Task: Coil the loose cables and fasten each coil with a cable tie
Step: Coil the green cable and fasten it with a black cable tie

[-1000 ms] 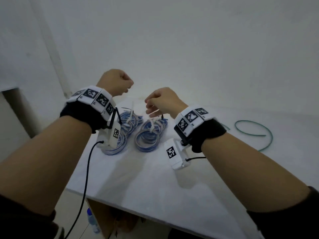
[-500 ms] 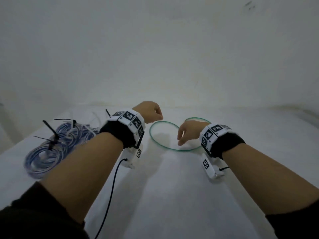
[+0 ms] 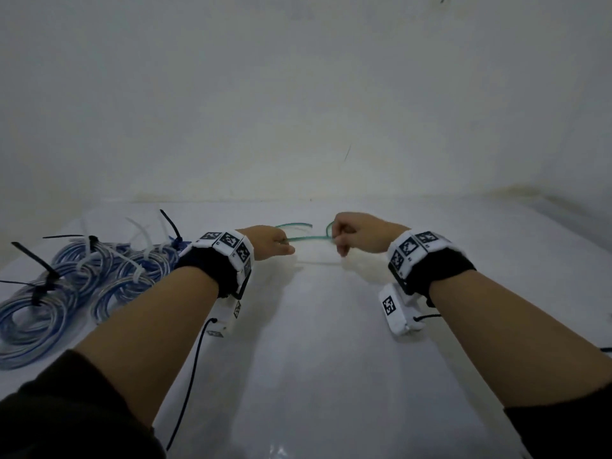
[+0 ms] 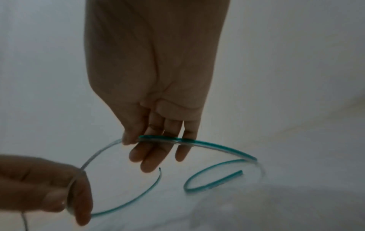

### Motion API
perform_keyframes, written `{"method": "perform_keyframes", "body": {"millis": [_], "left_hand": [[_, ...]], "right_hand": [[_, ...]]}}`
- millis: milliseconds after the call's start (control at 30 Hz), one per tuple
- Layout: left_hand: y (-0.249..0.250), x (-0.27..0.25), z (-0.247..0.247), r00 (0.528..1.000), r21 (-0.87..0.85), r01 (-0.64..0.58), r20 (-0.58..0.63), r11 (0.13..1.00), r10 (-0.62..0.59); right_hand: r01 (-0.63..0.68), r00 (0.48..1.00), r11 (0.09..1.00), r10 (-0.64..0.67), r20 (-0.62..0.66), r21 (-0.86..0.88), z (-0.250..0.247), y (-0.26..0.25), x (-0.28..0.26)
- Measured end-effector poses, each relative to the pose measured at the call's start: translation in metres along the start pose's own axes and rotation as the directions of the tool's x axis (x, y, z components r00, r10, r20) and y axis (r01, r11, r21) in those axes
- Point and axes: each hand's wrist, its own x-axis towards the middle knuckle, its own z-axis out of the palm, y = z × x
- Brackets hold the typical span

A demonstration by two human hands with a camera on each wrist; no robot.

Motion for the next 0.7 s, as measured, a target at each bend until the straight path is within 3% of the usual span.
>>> {"method": "perform_keyframes", "body": {"millis": [100, 233, 300, 367, 433, 500, 567, 700], "left_hand": [[-0.009, 0.001, -0.006, 0.987, -0.122, -0.062, -0.156, 0.991, 0.043], [0.005, 0.0, -0.018, 0.943, -0.15, -0.198, -0.299, 0.969, 0.146], [0.015, -0.001, -0.022, 0.906, -0.175, -0.266, -0.382, 0.948, 0.184], [0.021, -0.001, -0.023, 0.873, -0.257, -0.317, -0.456, 0.913, 0.175], [0.019, -0.002, -0.021, 0.868, -0.349, -0.336, -0.474, 0.875, 0.144], [0.013, -0.002, -0.017, 0.902, -0.409, -0.302, -0.414, 0.861, 0.119], [0.007, -0.003, -0.013, 0.939, -0.435, -0.254, -0.325, 0.864, 0.112], [-0.001, -0.006, -0.01, 0.973, -0.511, -0.185, -0.218, 0.839, 0.081]], "right_hand": [[0.017, 0.977, 1.0, -0.011, -0.213, 0.026, -0.017, 0.0, -0.003], [0.163, 0.943, 0.983, -0.182, -0.279, -0.09, -0.018, -0.015, -0.002], [0.259, 0.895, 0.957, -0.29, -0.34, -0.134, -0.012, -0.025, 0.002], [0.321, 0.807, 0.94, -0.334, -0.487, -0.113, -0.009, -0.031, 0.006], [0.339, 0.697, 0.939, -0.297, -0.653, -0.066, -0.012, -0.032, 0.008], [0.315, 0.612, 0.949, -0.193, -0.767, 0.013, -0.02, -0.029, 0.008], [0.277, 0.588, 0.956, -0.089, -0.804, 0.097, -0.027, -0.024, 0.009], [0.159, 0.592, 0.962, 0.086, -0.801, 0.221, -0.033, -0.014, 0.011]]}}
